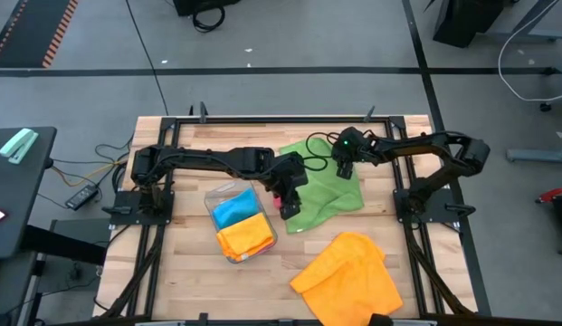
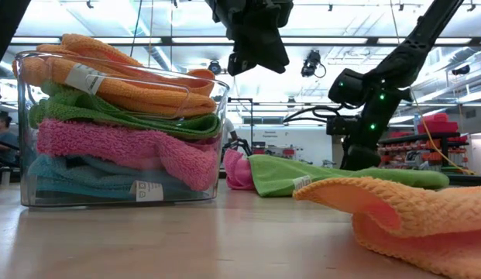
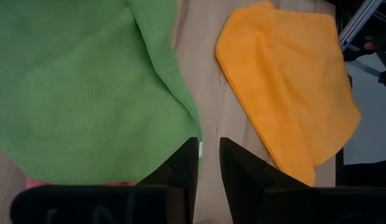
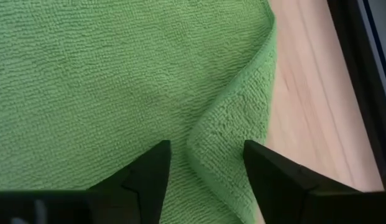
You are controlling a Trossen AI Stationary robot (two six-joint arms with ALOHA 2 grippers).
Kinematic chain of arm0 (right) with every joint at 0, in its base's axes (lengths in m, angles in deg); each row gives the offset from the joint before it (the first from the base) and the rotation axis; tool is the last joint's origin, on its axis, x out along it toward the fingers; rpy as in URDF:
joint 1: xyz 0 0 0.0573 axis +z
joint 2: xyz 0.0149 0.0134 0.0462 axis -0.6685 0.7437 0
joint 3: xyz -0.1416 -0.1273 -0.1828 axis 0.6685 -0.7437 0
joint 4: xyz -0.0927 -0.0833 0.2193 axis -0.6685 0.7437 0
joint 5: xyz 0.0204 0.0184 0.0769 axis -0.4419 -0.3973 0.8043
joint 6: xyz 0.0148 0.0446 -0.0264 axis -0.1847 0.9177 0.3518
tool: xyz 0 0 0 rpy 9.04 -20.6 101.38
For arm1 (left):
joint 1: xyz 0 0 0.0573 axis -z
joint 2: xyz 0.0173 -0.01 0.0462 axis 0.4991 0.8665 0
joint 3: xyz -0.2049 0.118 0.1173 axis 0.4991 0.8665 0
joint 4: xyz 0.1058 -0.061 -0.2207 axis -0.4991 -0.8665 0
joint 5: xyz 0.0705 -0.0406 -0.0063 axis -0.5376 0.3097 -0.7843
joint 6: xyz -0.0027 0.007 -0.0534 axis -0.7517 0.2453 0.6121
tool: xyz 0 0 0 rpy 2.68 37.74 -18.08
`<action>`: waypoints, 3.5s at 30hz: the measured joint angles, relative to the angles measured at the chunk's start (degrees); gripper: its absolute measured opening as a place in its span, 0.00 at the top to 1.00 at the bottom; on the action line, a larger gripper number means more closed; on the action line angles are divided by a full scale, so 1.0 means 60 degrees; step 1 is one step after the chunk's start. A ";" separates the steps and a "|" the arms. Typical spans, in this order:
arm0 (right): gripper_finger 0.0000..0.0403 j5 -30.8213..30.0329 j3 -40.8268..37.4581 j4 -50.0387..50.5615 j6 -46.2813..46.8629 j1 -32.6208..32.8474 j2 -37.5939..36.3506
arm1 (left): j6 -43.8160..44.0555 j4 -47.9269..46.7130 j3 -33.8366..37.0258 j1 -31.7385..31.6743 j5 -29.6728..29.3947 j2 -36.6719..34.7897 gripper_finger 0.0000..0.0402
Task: Fold microfiber towels
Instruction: Fold the green towel
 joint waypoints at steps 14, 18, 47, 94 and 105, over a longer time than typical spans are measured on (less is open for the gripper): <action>0.83 0.0004 -0.0011 0.0266 0.1003 -0.0115 -0.0051 | 0.0004 -0.0269 0.0000 0.0029 0.0000 -0.0001 0.83; 0.89 0.0101 -0.0011 0.0368 0.1739 -0.0406 -0.0158 | 0.0004 -0.0269 0.0000 0.0029 0.0004 -0.0004 0.83; 0.76 0.2849 0.1119 0.1480 0.6839 -0.3996 -0.0357 | 0.0248 -0.0258 0.0000 0.0029 0.0004 -0.0004 0.87; 0.58 0.7096 0.0754 0.6417 0.5512 0.0138 -0.0353 | -0.0004 -0.0182 0.0000 0.0175 0.0004 -0.0004 0.91; 0.98 0.7117 0.0750 0.5938 0.5392 0.0157 -0.0353 | -0.0015 -0.0187 0.0000 0.0167 0.0004 -0.0004 0.92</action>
